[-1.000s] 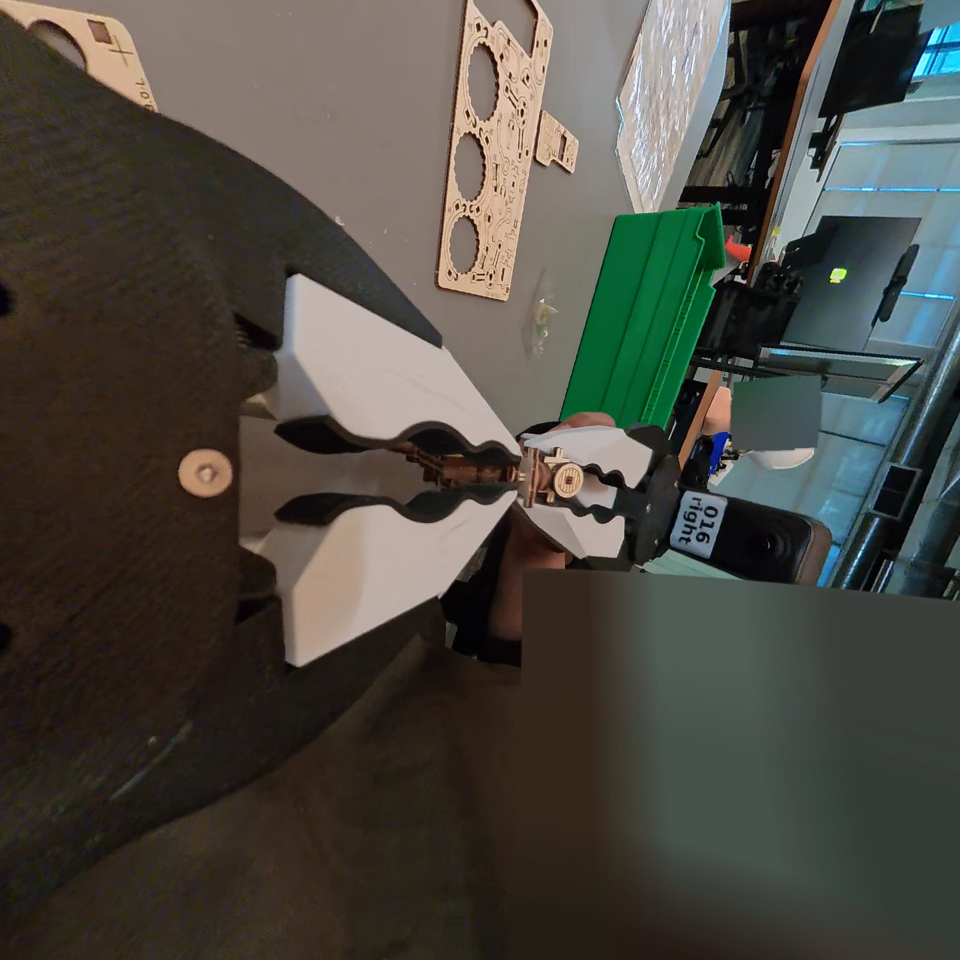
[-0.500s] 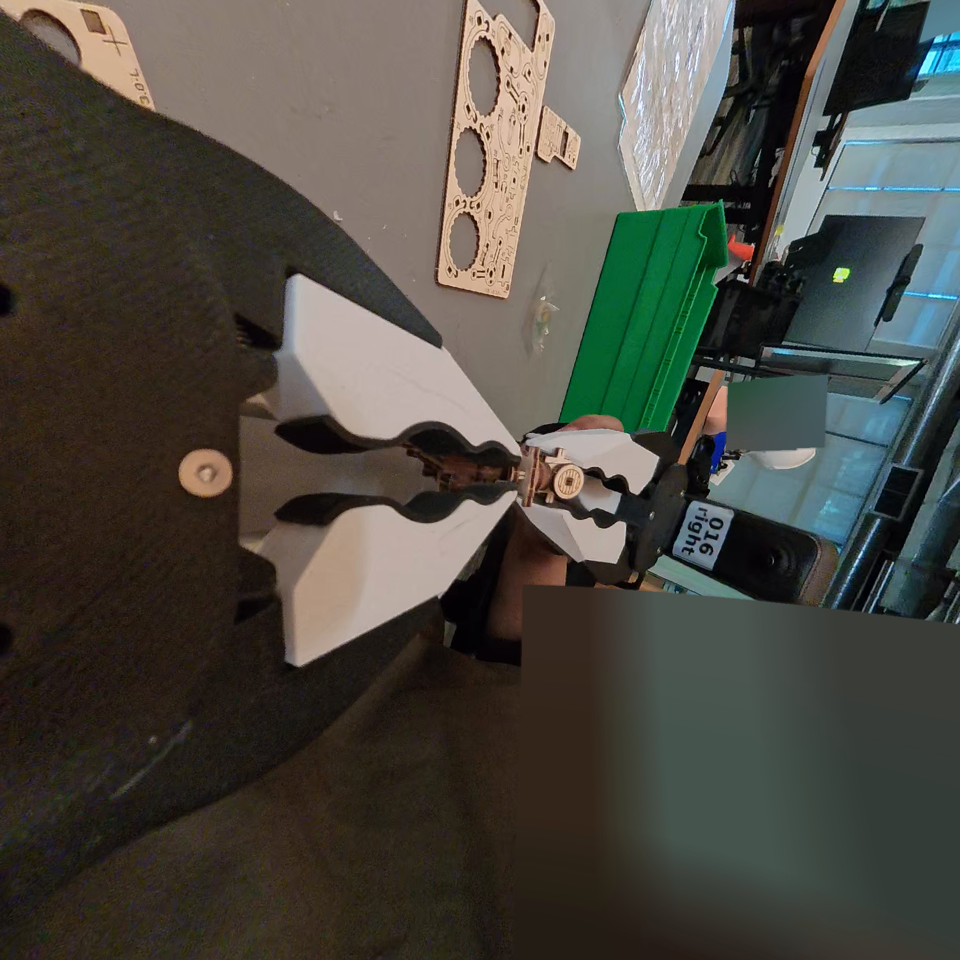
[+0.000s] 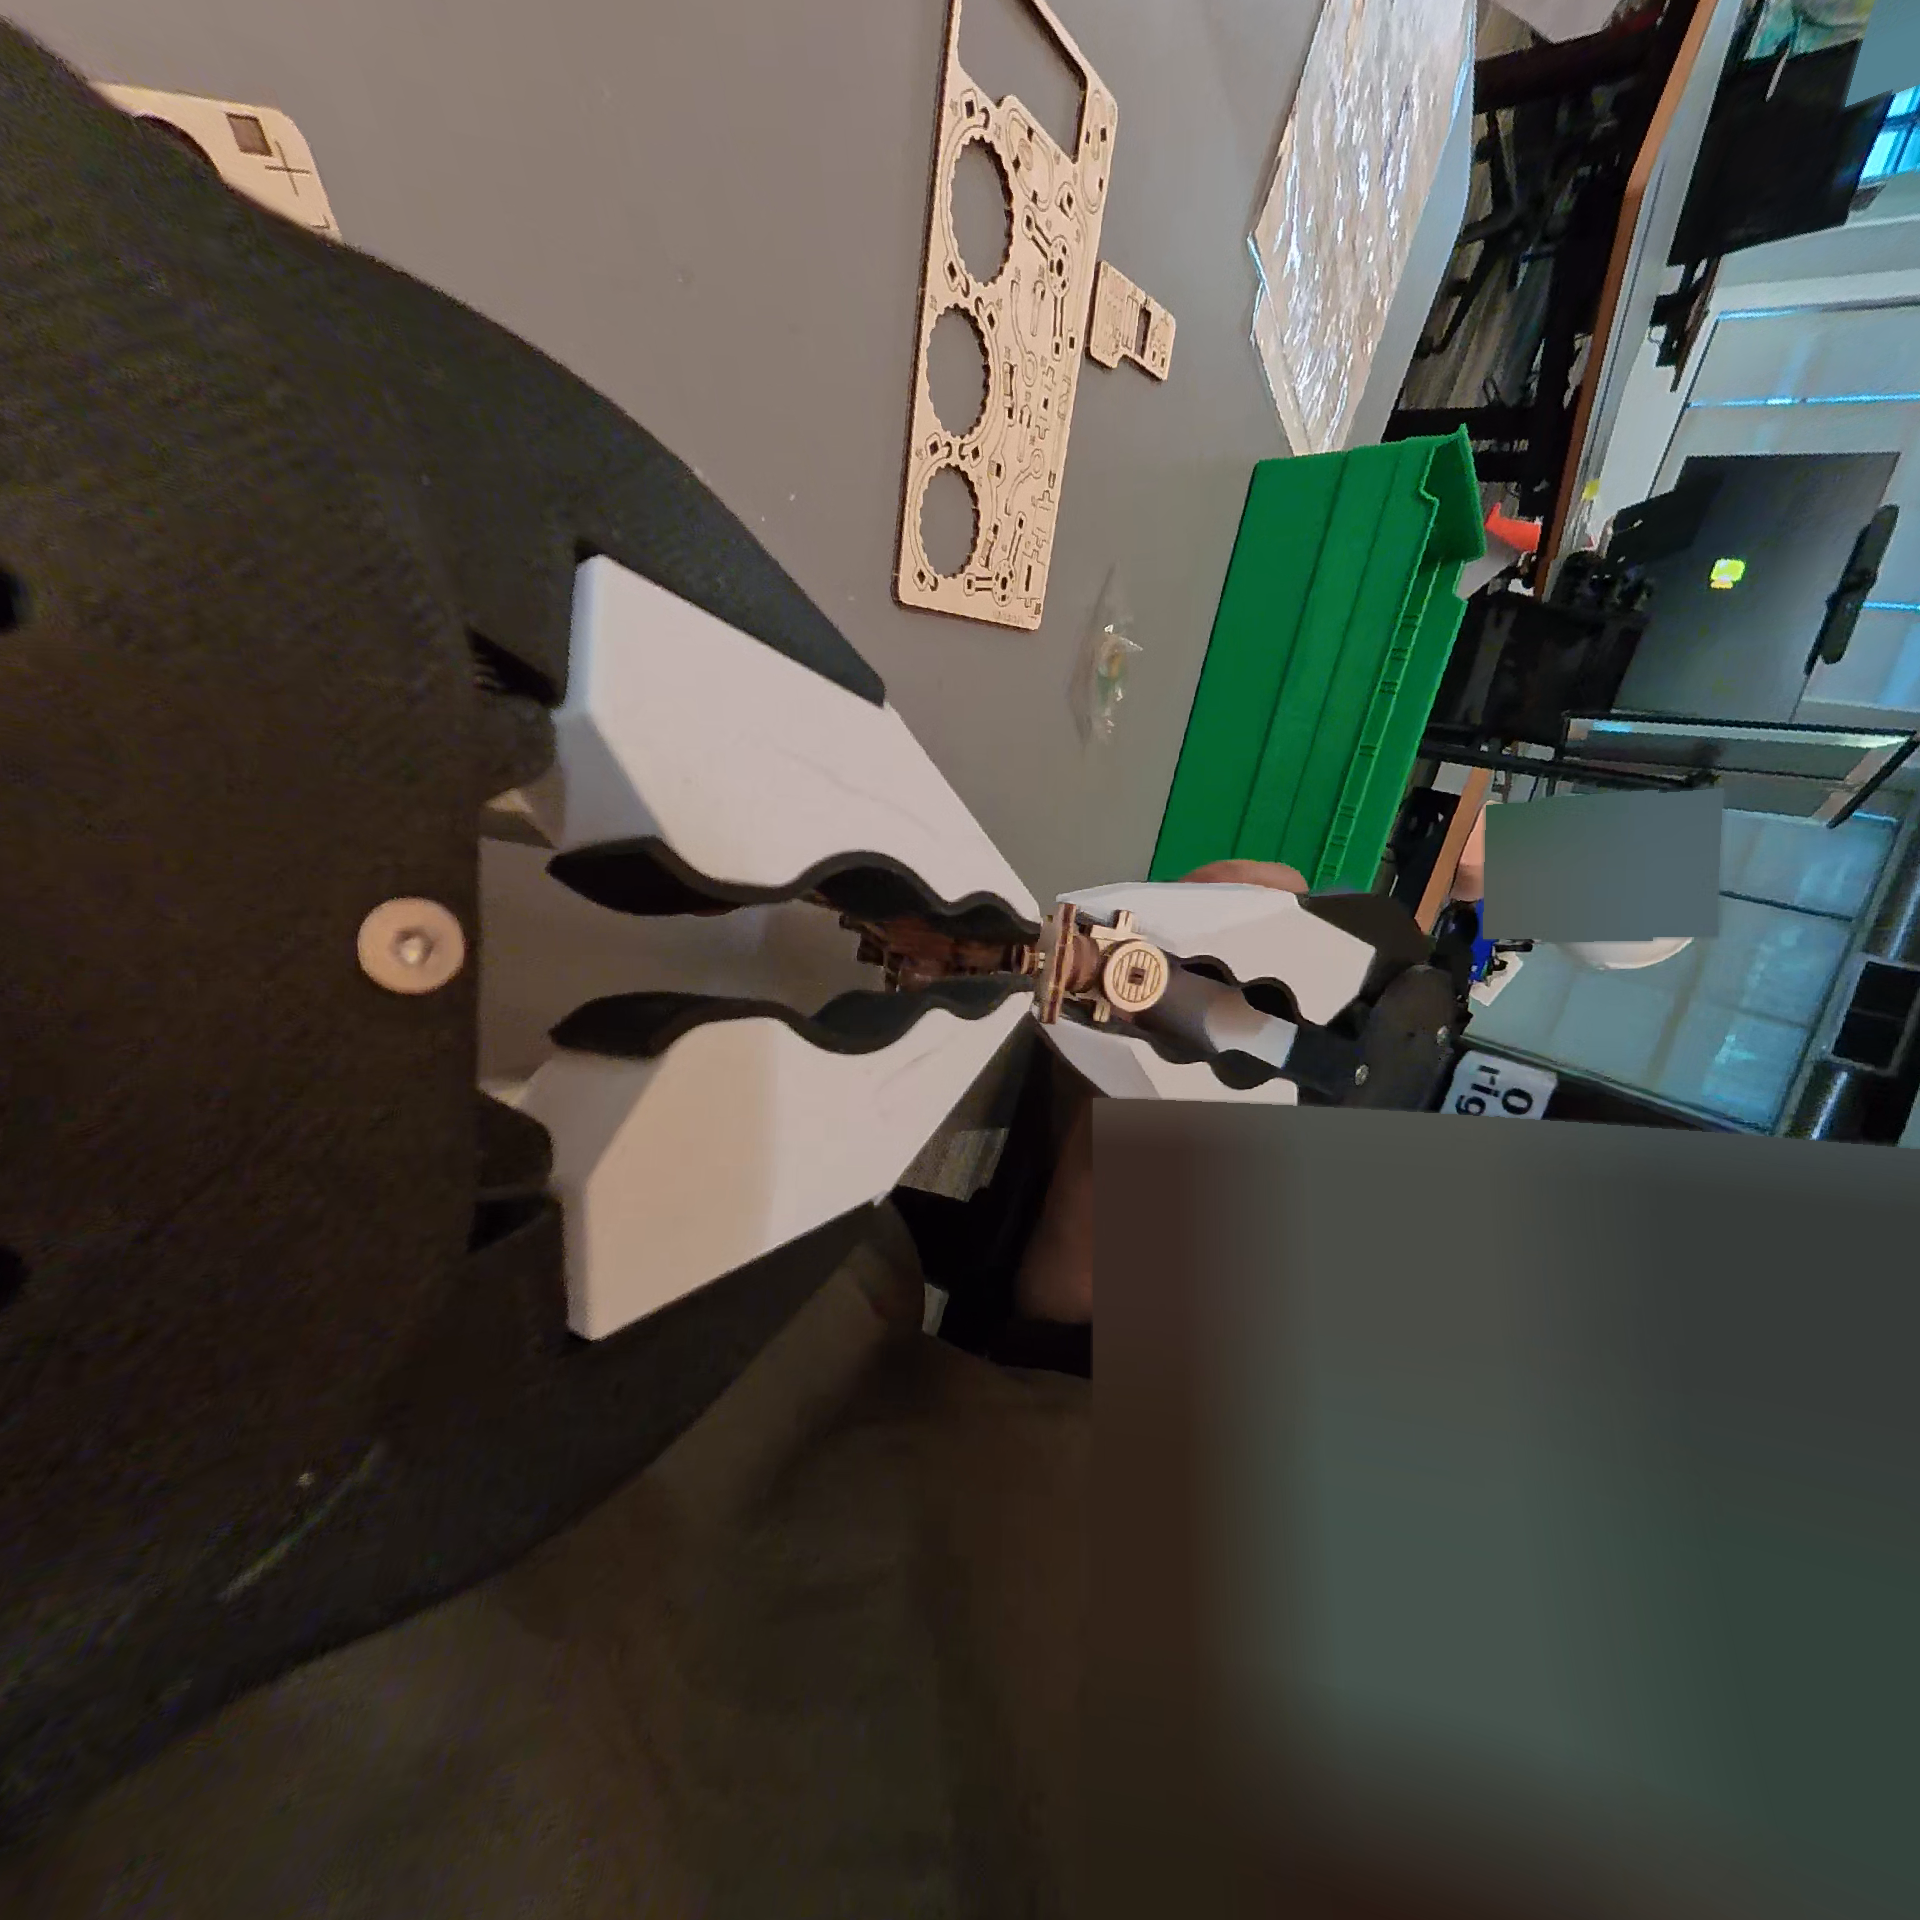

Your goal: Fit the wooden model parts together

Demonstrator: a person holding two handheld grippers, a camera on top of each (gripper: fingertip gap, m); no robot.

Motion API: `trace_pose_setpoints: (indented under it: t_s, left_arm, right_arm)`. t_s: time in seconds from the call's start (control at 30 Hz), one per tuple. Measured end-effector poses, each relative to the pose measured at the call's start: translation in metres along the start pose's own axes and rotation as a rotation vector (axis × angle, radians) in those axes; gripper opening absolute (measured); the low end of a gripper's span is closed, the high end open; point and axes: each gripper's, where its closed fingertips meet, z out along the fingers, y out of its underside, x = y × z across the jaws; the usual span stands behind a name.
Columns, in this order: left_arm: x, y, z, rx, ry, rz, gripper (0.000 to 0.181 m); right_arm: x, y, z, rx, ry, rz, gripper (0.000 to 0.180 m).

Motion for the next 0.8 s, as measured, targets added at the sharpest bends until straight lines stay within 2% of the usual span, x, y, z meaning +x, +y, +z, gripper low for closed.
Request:
trace_pose_setpoints:
  t_s: [0.3, 0.8]
  left_arm:
    - [0.0068, -0.0011, 0.0009, 0.015, 0.047, -0.026, 0.002]
    - [0.0022, -0.0063, 0.0001, 0.052, 0.015, -0.042, 0.003]
  right_arm:
    - [-0.0044, -0.0008, -0.0014, 0.032, -0.058, 0.051, 0.015]
    - [0.0018, -0.0057, -0.0016, 0.084, -0.015, 0.056, 0.015]
